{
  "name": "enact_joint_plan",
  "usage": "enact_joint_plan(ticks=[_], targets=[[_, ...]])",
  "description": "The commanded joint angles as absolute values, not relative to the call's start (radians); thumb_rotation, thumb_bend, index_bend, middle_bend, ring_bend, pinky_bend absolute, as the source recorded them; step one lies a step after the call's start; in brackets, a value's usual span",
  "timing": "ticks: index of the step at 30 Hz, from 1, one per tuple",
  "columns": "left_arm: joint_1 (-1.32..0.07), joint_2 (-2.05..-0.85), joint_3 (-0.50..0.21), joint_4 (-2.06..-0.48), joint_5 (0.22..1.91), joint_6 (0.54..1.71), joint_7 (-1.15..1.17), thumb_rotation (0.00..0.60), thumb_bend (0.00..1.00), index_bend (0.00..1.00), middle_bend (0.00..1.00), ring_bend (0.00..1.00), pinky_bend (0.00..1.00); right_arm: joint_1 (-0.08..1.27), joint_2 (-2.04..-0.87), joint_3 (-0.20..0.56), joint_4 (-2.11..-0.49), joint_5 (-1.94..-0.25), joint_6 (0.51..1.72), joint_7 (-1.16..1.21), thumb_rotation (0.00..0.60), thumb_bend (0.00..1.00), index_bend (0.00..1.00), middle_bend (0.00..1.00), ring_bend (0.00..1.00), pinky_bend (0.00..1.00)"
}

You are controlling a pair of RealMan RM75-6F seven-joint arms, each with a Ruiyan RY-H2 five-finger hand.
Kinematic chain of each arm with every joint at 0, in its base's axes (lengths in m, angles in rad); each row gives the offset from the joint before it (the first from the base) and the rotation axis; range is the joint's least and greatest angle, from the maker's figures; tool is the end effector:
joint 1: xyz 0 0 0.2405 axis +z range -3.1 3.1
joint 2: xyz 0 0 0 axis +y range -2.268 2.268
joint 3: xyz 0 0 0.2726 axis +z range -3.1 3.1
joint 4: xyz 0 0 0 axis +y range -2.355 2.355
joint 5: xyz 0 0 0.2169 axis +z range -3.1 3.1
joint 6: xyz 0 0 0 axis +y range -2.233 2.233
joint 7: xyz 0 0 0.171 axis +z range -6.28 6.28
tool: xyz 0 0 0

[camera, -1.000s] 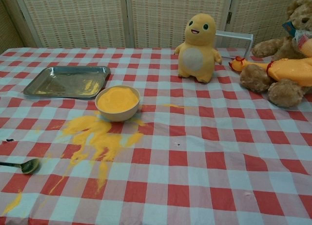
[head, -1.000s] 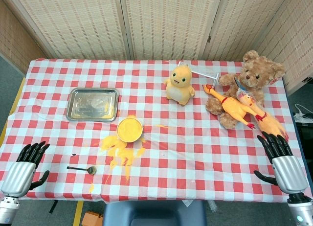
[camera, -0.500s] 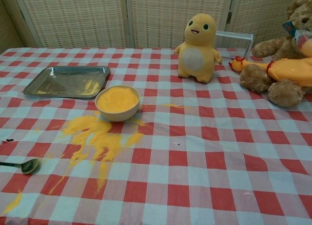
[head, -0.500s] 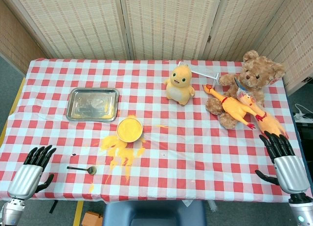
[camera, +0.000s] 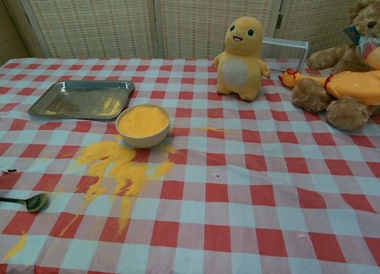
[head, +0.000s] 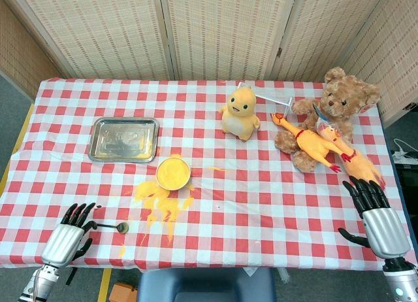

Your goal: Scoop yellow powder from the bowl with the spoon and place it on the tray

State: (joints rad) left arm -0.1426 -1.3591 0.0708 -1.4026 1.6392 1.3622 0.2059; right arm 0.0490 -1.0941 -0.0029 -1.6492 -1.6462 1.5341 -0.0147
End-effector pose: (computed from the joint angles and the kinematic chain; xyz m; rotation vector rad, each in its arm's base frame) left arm -0.3271 0.1972 0.0483 -1.7512 -0.8056 -0.7442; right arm -0.3084 -0.1851 0.1544 1.4915 -0.8692 0.9532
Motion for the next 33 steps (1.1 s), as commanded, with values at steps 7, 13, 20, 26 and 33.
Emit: enact_joint_plan(ticks=[7, 13, 20, 26, 33], targets=[[-0.168, -1.465, 0.055, -1.306, 1.633, 1.338, 0.269, 0.600, 0.44, 0.45, 0.00, 0.00, 0.00, 0.047, -1.092, -0.005, -1.650, -1.648, 1.536, -0.013, 0.600, 0.00, 0.00, 0.00, 0.00, 0.00], [-0.185, -1.531, 0.046, -1.243, 1.643, 1.343, 0.287, 0.600, 0.44, 0.46, 0.00, 0.00, 0.00, 0.048, -1.094, -0.006, -1.651, -1.648, 1.532, -0.018, 0.600, 0.00, 0.00, 0.00, 0.00, 0.00], [-0.207, -1.584, 0.041, -1.199, 1.643, 1.331, 0.287, 0.600, 0.44, 0.44, 0.00, 0.00, 0.00, 0.049, -1.095, -0.005, -1.651, -1.644, 1.528, -0.023, 0.600, 0.00, 0.00, 0.00, 0.00, 0.00], [-0.222, -1.601, 0.039, -1.180, 1.621, 1.298, 0.295, 0.600, 0.44, 0.45, 0.00, 0.00, 0.00, 0.048, -1.094, -0.003, -1.650, -1.640, 1.530, -0.020, 0.600, 0.00, 0.00, 0.00, 0.00, 0.00], [-0.231, -1.604, 0.039, -1.174, 1.603, 1.282, 0.290, 0.600, 0.44, 0.48, 0.00, 0.00, 0.00, 0.048, -1.094, -0.002, -1.650, -1.638, 1.529, -0.020, 0.600, 0.00, 0.00, 0.00, 0.00, 0.00]])
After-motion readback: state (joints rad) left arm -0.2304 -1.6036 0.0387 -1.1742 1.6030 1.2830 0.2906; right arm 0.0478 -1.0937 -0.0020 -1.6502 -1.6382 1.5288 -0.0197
